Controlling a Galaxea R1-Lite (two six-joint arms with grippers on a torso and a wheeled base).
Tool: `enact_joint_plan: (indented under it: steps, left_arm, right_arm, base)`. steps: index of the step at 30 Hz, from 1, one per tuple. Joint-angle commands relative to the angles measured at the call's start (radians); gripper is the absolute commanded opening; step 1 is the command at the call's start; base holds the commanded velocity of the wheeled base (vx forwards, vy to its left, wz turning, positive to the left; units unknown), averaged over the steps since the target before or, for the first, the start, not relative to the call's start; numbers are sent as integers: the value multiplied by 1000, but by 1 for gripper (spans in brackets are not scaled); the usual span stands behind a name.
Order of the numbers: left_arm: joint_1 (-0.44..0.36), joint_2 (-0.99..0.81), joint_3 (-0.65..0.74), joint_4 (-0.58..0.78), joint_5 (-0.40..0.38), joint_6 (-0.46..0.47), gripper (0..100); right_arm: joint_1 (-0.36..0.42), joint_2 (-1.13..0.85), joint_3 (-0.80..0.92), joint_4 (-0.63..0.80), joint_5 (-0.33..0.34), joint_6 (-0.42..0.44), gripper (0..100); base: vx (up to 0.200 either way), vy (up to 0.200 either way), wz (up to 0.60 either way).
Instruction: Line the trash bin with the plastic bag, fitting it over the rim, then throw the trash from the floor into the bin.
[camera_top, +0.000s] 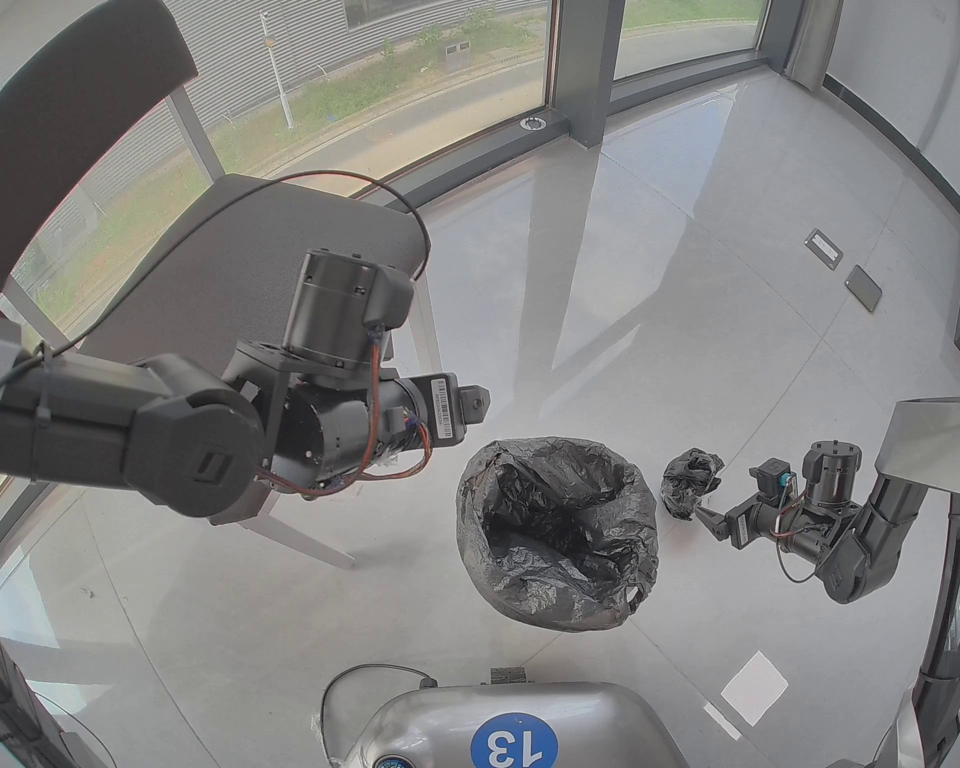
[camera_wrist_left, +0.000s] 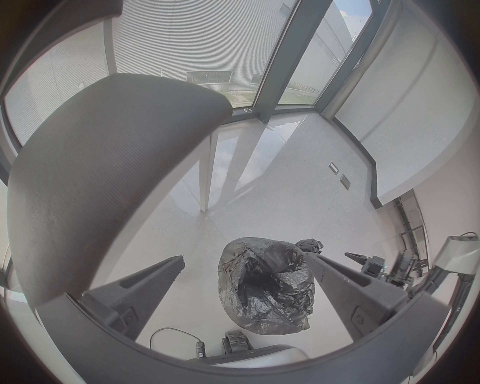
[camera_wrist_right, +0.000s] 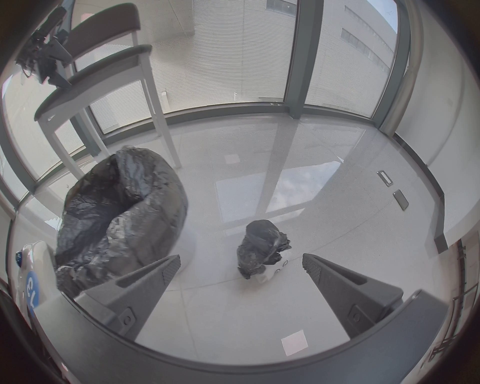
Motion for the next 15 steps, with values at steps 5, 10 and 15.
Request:
enact_joint_plan:
  steps: [5, 10, 15]
  left_arm:
    - [-4, -57, 7, -5, -1, 4, 100]
    - [-3, -57, 13, -18, -1, 22, 100]
    - [1, -58, 9, -18, -1, 27, 100]
  right_arm:
    - [-41, 155, -221, 122, 0, -2, 100]
    - [-42, 188, -342, 201, 0, -2, 100]
    - [-56, 229, -491, 296, 0, -2, 100]
  base:
    - [0, 0, 0]
    - [0, 0, 0]
    - [0, 0, 0]
